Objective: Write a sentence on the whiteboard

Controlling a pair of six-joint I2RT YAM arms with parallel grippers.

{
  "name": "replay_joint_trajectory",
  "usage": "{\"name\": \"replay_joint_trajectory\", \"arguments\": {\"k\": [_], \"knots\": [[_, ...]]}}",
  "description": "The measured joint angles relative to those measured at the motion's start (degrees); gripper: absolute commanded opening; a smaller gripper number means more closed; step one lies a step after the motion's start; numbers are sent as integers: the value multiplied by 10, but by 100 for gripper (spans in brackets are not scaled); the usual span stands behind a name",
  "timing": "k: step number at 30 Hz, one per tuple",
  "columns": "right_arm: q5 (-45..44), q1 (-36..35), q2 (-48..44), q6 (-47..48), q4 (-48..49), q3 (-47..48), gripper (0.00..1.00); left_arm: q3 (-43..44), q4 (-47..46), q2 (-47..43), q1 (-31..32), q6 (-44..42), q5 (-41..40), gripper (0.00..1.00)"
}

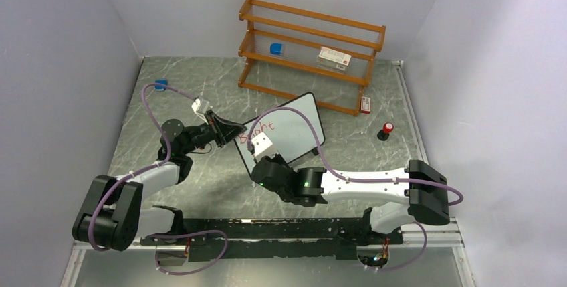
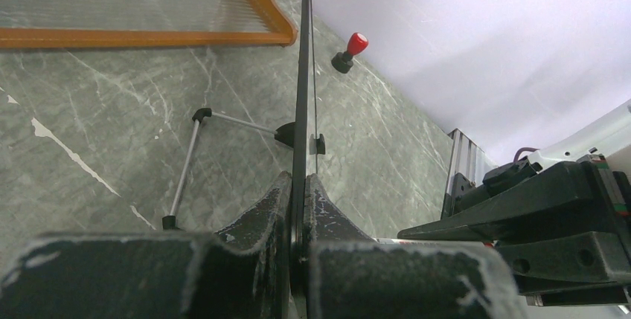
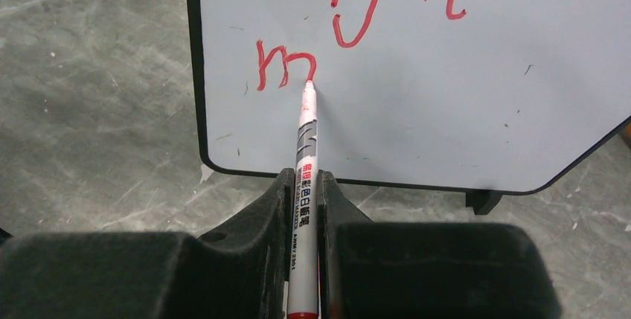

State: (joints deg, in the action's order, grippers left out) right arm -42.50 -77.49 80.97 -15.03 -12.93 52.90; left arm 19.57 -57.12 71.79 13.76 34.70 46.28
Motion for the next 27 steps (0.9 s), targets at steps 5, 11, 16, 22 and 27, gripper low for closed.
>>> {"name": "replay_joint_trajectory", "arguments": {"k": [5,11,16,22,27], "knots": [[7,1,0,-4,-10,0,0,0,1,-1,0,0,0,5],[8,1,-3,-4,-9,-4,0,0,2,-2,1,-2,0,5],[10,4,-28,-3,-1,-24,0,0,2,-2,2,-2,0,5],[7,12,-45,-4,23,-33,0,0,2,-2,2,-3,0,5],[8,21,-46,-3,37,-39,0,0,3,-3,2,-3,0,5]]}}
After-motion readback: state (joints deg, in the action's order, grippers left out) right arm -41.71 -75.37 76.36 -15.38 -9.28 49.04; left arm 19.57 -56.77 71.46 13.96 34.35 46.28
